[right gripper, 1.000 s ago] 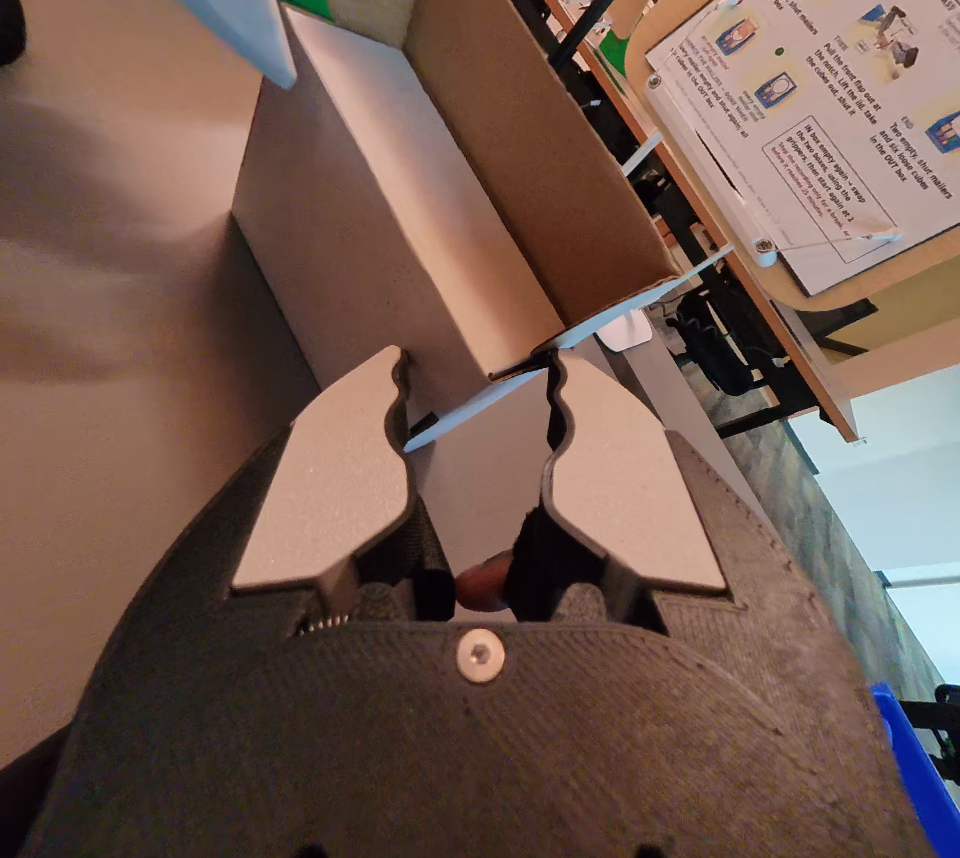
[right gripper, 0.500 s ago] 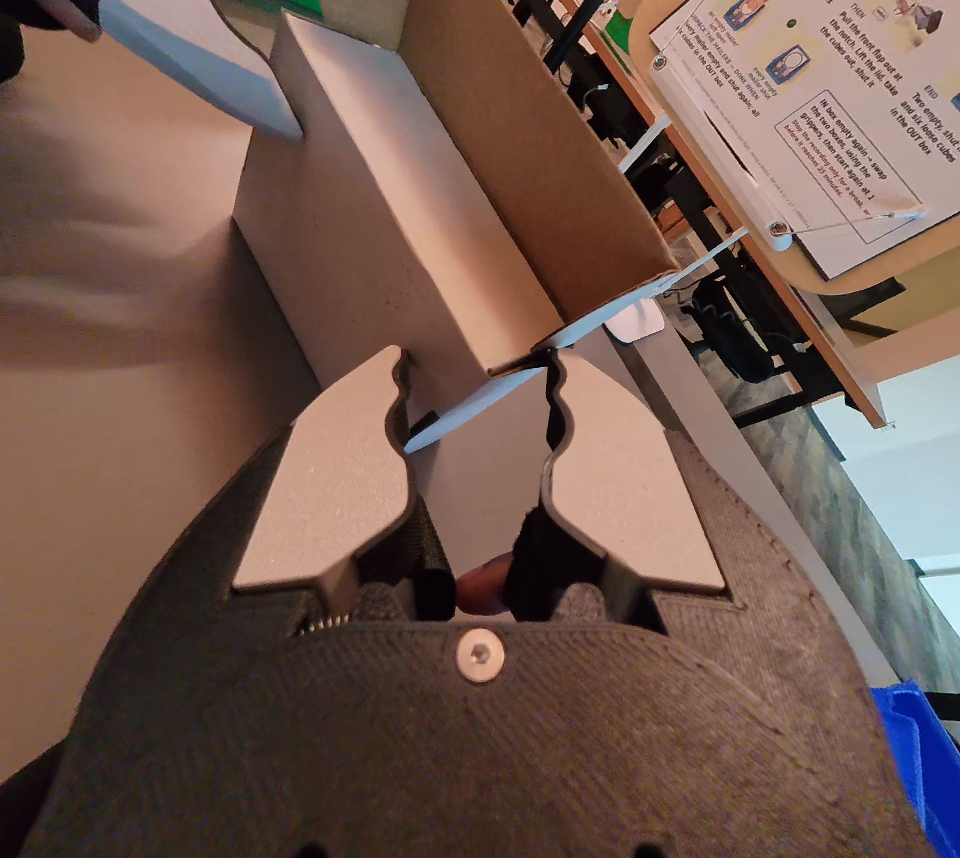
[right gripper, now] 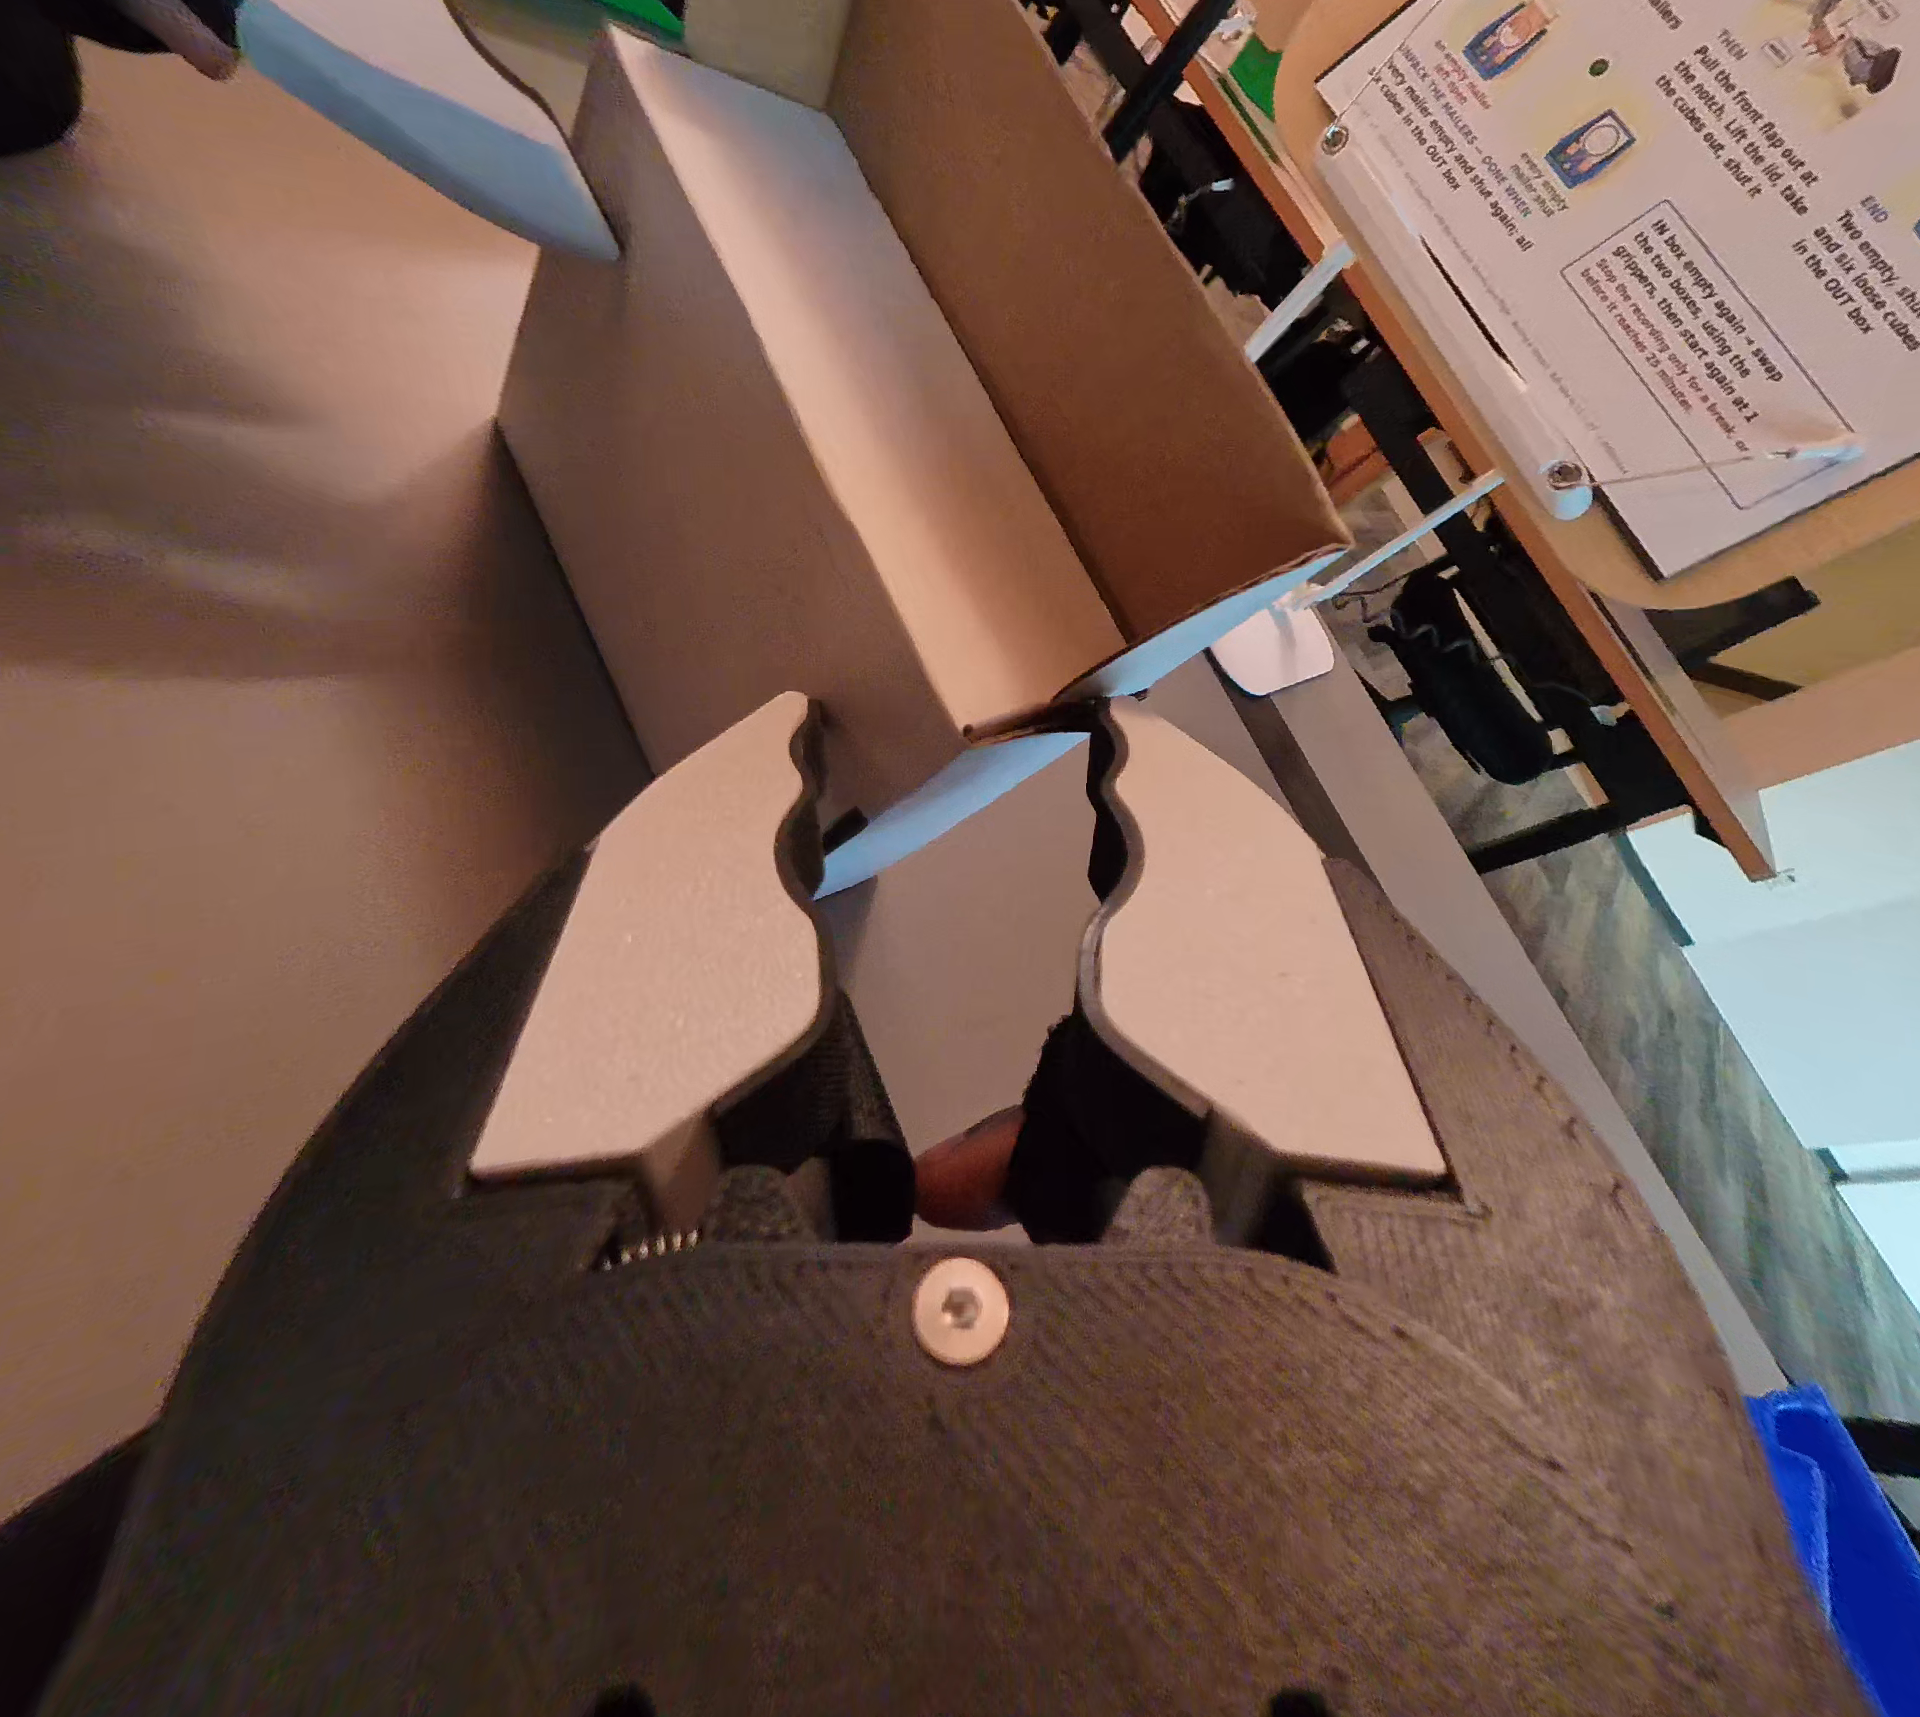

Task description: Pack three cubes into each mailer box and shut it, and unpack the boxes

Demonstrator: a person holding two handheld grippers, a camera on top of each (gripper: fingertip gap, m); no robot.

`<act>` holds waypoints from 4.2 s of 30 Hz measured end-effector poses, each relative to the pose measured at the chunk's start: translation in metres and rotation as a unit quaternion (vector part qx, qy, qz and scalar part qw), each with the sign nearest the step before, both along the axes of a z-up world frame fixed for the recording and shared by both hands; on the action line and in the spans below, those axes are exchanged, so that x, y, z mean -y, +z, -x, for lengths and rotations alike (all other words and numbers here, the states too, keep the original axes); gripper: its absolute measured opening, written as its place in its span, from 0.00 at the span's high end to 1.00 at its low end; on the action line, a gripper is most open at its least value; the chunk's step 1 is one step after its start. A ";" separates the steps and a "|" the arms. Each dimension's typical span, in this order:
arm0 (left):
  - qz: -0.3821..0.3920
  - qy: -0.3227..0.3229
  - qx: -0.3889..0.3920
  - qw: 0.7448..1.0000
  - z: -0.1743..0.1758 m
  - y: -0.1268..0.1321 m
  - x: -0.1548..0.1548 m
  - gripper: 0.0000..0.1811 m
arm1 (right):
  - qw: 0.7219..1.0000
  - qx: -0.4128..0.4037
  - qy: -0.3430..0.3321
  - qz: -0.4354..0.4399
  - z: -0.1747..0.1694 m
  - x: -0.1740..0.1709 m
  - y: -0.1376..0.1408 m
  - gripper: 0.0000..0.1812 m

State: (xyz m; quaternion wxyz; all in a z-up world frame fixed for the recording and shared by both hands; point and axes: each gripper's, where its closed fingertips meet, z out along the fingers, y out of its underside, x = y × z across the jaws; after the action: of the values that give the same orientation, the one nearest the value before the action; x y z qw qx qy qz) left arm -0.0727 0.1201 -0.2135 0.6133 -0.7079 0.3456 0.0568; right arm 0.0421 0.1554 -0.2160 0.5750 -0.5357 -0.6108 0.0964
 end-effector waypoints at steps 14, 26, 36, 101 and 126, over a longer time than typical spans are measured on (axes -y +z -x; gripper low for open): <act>0.012 -0.142 -0.039 0.989 -0.009 0.025 -0.010 0.48 | 0.995 -0.012 0.099 0.026 0.010 0.003 0.034 0.50; -0.042 -0.105 -0.046 0.992 0.000 0.020 -0.010 0.73 | 0.996 -0.016 0.072 -0.048 0.005 -0.003 0.029 0.73; -0.011 -0.163 0.182 0.970 -0.003 0.049 0.003 0.77 | 0.948 -0.205 0.149 0.193 0.001 0.011 0.058 0.85; 0.249 -0.114 0.452 0.849 0.012 0.004 -0.016 0.76 | 0.842 -0.245 0.068 0.476 0.002 -0.017 0.011 0.74; 0.300 -0.209 0.124 0.922 -0.003 -0.050 0.033 0.87 | 0.949 0.014 0.101 0.298 -0.019 0.009 -0.044 0.84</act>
State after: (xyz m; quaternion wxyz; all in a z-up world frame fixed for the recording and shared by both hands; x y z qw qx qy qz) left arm -0.0693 0.0871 -0.2631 0.4078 -0.7718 0.4077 -0.2679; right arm 0.0610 0.1463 -0.2599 0.3679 -0.6194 -0.6130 0.3244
